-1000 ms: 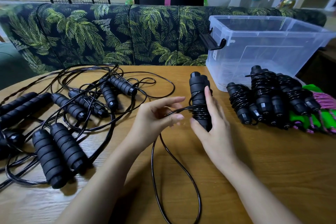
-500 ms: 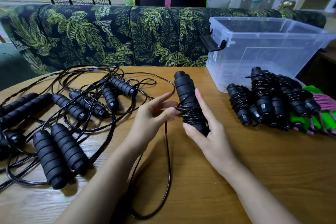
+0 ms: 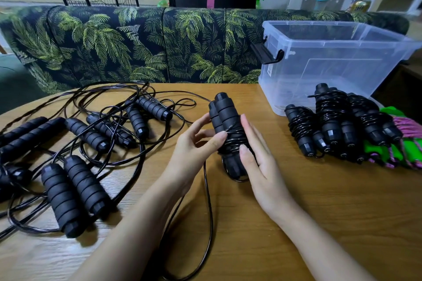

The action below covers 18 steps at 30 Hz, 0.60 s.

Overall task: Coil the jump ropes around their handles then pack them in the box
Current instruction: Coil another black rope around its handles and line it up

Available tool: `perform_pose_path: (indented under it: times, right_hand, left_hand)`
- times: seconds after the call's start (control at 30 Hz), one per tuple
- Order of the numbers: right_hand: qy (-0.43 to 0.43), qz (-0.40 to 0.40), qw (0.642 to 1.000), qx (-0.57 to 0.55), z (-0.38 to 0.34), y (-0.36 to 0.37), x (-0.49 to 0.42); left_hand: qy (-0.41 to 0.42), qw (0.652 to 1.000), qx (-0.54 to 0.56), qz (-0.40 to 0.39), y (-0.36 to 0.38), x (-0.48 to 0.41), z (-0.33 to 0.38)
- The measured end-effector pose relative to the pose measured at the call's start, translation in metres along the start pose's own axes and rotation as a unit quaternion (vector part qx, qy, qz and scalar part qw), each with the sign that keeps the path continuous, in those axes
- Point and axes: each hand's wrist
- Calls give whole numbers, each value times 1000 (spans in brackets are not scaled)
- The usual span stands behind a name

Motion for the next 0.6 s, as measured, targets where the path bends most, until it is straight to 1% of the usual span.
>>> perform_pose_path:
  times: [0.07, 0.17, 0.3, 0.37, 0.43, 0.5, 0.53, 0.6]
  right_hand:
    - [-7, -3, 1000, 12, 2, 1, 1]
    - [11, -12, 1000, -9, 3, 1, 1]
    - [24, -20, 999, -29, 2, 1, 3]
    - [17, -25, 999, -17, 1, 1, 3]
    - [-2, -19, 999, 26, 1, 1, 3]
    - [-36, 3, 995, 93, 2, 1, 3]
    - [-45, 11, 993, 107, 3, 2, 3]
    - [-45, 22, 994, 94, 5, 2, 2]
  left_hand:
    - [7, 1000, -8, 11, -2, 0, 0]
    - [9, 1000, -11, 21, -4, -1, 1]
    - [14, 998, -18, 65, -5, -3, -2]
    - [19, 996, -16, 80, -3, -2, -2]
    - [33, 995, -19, 91, 0, 1, -2]
    - [44, 995, -23, 86, 3, 3, -2]
    - [46, 996, -25, 79, 3, 4, -1]
    - [46, 997, -25, 49, 0, 2, 0]
Point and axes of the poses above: each hand's wrist, its own x-axis away from the middle knuckle, its own y-axis out of the palm, z = x × y, and after that the axes turned 14 degrees about z, right-handed
